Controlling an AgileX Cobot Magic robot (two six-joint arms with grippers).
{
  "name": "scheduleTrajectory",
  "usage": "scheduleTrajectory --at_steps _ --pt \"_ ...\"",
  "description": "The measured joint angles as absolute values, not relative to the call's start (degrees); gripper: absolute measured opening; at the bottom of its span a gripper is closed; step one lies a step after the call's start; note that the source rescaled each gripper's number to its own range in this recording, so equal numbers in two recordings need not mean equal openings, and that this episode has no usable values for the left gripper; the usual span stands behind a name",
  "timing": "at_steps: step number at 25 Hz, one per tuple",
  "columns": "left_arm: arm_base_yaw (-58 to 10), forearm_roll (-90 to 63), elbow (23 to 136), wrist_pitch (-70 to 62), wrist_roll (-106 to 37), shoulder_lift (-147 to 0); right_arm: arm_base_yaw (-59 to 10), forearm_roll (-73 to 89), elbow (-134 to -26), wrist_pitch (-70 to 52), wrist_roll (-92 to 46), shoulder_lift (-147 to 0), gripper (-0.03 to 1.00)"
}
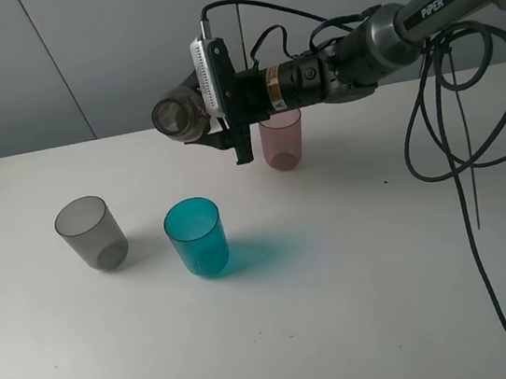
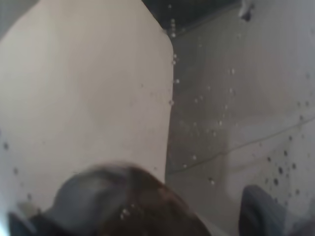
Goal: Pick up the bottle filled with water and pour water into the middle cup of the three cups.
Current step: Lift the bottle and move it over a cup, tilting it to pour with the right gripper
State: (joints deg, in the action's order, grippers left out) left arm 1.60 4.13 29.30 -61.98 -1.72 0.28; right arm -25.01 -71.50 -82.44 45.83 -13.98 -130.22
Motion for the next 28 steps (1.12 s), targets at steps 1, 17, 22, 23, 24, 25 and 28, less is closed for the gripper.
scheduleTrajectory --at_steps 1,17,22,23,24,25,28 --pt "1.6 4.13 29.3 -61.98 -1.72 0.28 -25.01 -71.5 -82.44 45.83 -15.31 -130.22 0.02" --pt "1.6 4.13 29.3 -61.98 -1.72 0.28 -25.06 -71.37 -82.44 45.55 -29.14 -130.22 0.02" --pt "1.6 4.13 29.3 -61.98 -1.72 0.28 -25.31 -69.42 -82.44 43.48 -29.65 -130.22 0.02" --pt "1.6 4.13 29.3 -61.98 -1.72 0.28 -25.41 -69.29 -82.44 43.21 -29.86 -130.22 0.02" --pt "1.6 4.13 29.3 -61.98 -1.72 0.28 -25.54 -68.98 -82.44 43.14 -30.12 -130.22 0.02" --pt "1.6 4.13 29.3 -61.98 -1.72 0.28 -25.8 -68.75 -82.44 43.09 -30.25 -130.22 0.02" --pt "1.6 4.13 29.3 -61.98 -1.72 0.28 -25.9 -68.52 -82.44 43.09 -30.6 -130.31 0.02"
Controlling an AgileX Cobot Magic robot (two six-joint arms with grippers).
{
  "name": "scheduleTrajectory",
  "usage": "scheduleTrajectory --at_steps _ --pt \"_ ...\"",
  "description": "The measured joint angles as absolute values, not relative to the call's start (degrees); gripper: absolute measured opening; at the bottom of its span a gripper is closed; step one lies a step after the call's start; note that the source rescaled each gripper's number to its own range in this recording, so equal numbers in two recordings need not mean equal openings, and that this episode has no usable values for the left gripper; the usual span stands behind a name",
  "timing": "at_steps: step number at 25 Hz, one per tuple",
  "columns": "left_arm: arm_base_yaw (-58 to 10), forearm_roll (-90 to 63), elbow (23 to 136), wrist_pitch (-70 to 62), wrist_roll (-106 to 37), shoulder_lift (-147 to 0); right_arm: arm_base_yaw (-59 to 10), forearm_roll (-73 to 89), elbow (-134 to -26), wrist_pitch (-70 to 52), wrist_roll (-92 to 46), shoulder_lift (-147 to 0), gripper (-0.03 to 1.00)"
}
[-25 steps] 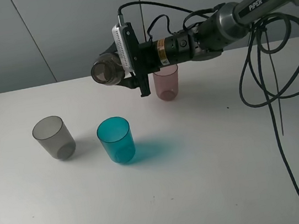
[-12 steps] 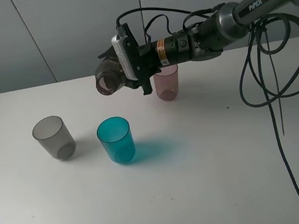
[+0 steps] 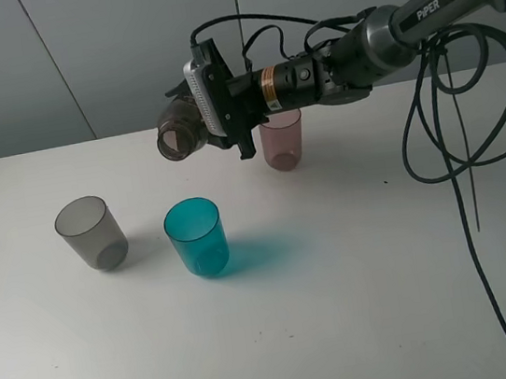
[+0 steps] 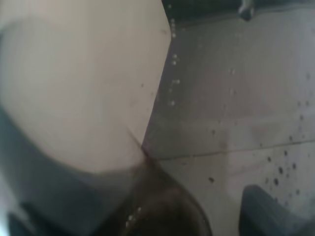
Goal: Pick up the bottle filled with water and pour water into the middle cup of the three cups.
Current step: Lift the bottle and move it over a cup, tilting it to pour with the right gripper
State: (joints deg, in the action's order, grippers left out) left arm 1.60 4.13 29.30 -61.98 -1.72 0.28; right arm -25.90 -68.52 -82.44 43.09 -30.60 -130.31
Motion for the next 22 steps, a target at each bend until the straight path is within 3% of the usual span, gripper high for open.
scheduleTrajectory --at_steps 22 --pt "1.6 4.13 29.3 -61.98 -1.72 0.28 -25.99 -68.38 -82.36 44.78 -41.81 -133.52 0.02"
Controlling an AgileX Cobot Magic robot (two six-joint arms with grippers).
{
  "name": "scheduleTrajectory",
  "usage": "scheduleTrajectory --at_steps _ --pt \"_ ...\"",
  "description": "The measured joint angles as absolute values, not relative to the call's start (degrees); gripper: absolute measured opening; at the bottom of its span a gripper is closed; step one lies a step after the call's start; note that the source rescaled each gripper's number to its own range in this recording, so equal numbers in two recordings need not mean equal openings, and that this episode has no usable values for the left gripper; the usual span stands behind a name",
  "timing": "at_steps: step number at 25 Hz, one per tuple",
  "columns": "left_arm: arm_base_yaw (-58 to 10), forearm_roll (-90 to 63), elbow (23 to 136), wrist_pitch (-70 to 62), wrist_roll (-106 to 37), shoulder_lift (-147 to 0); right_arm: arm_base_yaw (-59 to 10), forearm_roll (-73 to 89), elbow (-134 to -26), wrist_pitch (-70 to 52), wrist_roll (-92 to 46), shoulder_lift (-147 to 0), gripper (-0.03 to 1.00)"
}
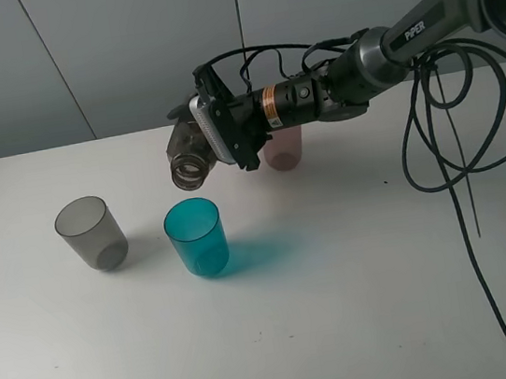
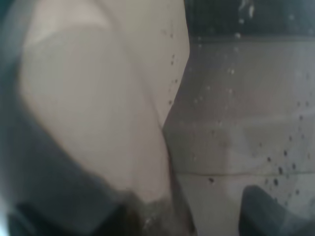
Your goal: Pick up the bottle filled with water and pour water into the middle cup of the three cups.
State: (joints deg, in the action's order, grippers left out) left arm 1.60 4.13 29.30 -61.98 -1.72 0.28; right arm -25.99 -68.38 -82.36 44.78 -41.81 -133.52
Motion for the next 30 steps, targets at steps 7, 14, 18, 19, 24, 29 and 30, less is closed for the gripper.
scheduleTrajectory --at_steps 7,14,18,19,24,29,30 --pt "1.6 4.13 29.3 -61.98 -1.72 0.28 -26.64 -68.28 -82.36 44.9 -45.35 -133.65 0.02" --pt "1.6 4.13 29.3 -61.98 -1.72 0.28 -26.73 -67.59 -82.36 45.01 -49.31 -133.65 0.02" --pt "1.6 4.13 29.3 -61.98 -1.72 0.28 -26.73 -66.56 -82.36 45.01 -51.89 -133.65 0.02" --pt "1.6 4.13 29.3 -61.98 -1.72 0.28 -26.73 -66.42 -82.36 45.01 -52.49 -133.65 0.02" --pt "1.6 4.13 29.3 -61.98 -1.84 0.28 -26.73 -65.7 -82.36 45.01 -54.94 -133.65 0.02" --pt "1.6 4.13 29.3 -61.98 -1.91 0.28 -26.73 -65.48 -82.36 45.01 -55.66 -133.65 0.02" --pt "1.6 4.13 29.3 -61.98 -1.91 0.28 -26.73 -65.48 -82.36 45.01 -56.23 -133.65 0.02"
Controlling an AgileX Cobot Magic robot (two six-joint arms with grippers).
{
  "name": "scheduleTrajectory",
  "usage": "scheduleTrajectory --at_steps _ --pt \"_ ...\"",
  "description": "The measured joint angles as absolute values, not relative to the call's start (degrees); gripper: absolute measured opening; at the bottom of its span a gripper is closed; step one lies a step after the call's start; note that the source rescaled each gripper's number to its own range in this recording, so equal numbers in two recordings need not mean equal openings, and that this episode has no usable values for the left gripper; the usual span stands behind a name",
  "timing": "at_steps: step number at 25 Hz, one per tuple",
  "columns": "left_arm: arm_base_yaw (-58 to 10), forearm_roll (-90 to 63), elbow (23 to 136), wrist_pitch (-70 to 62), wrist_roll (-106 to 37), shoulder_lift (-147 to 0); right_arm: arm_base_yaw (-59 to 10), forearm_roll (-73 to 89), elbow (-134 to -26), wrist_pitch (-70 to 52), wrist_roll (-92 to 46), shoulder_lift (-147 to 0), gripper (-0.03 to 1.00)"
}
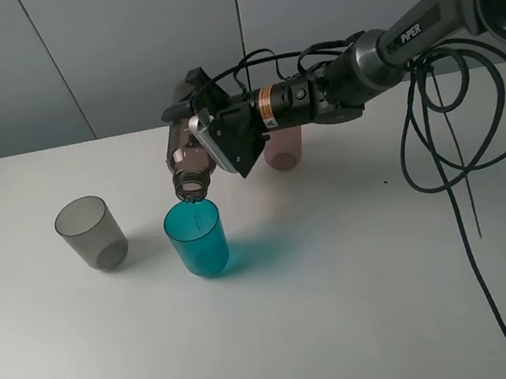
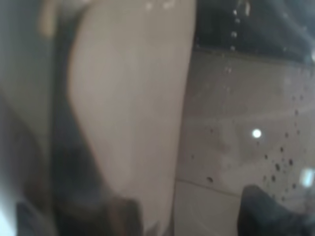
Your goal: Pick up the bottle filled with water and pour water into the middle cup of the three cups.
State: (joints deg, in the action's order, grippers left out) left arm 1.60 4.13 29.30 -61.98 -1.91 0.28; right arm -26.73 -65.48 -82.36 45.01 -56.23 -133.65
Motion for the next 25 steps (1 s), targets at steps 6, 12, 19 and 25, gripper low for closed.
scheduleTrajectory --at_steps 6,12,19,25 --pt "1.6 4.13 29.3 -61.98 -1.91 0.28 -26.73 -65.27 -82.36 45.14 -57.82 -133.65 0.02" --pt "1.6 4.13 29.3 -61.98 -1.91 0.28 -26.73 -65.27 -82.36 45.65 -58.04 -133.65 0.02" --pt "1.6 4.13 29.3 -61.98 -1.91 0.28 -26.73 -65.16 -82.36 46.08 -58.28 -132.82 0.02" --pt "1.6 4.13 29.3 -61.98 -1.91 0.28 -26.73 -65.16 -82.36 46.48 -59.08 -132.6 0.02"
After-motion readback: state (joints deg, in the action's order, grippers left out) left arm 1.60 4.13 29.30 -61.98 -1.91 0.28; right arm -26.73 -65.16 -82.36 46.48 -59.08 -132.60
